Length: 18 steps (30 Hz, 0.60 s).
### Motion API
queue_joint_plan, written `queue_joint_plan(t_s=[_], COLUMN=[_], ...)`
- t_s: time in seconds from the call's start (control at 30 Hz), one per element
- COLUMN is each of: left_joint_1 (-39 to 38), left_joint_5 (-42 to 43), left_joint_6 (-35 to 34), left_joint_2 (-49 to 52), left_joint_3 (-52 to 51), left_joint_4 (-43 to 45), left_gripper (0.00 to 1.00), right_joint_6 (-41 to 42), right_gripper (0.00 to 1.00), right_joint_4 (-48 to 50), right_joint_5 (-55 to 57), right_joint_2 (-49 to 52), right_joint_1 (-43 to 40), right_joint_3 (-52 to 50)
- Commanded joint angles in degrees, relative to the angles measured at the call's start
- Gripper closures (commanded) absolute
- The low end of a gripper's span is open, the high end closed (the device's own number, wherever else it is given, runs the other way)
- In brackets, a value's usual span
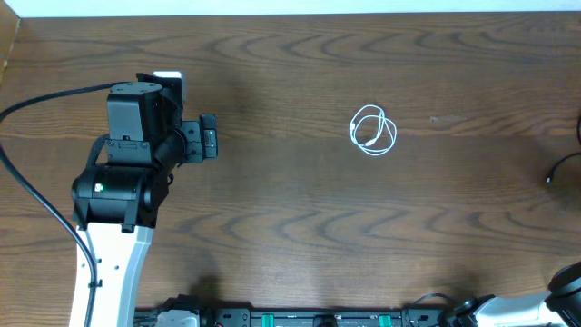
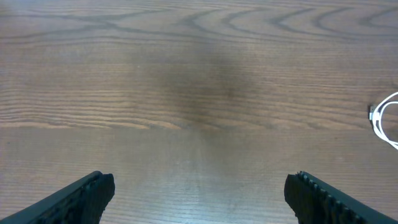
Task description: Untangle cables
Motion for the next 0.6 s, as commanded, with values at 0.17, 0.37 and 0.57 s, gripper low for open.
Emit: queue_joint_plan(t_s=[0.17, 0.37, 0.57], left_joint_1=[0.04, 0.04, 0.04], left_joint_5=[0.11, 0.11, 0.11], left_joint_6=[0.35, 0.35, 0.35], left_joint_2=[-0.04, -0.02, -0.02], left_joint_3=[0.52, 0.52, 0.52], left_joint_4=[0.07, 0.07, 0.07], left_gripper=[0.08, 0.08, 0.07], right_joint_6=[-1.6, -11.72, -22.01], right_gripper=[0.01, 0.01, 0.01], right_joint_4=[0.68, 0.5, -1.79], right_joint_5=[-9.73, -21.0, -35.52], right_joint_2=[0.37, -2.45, -4.94], right_joint_1=[1.81, 7.65, 19.04], right_joint_3=[0.17, 0.2, 0.2])
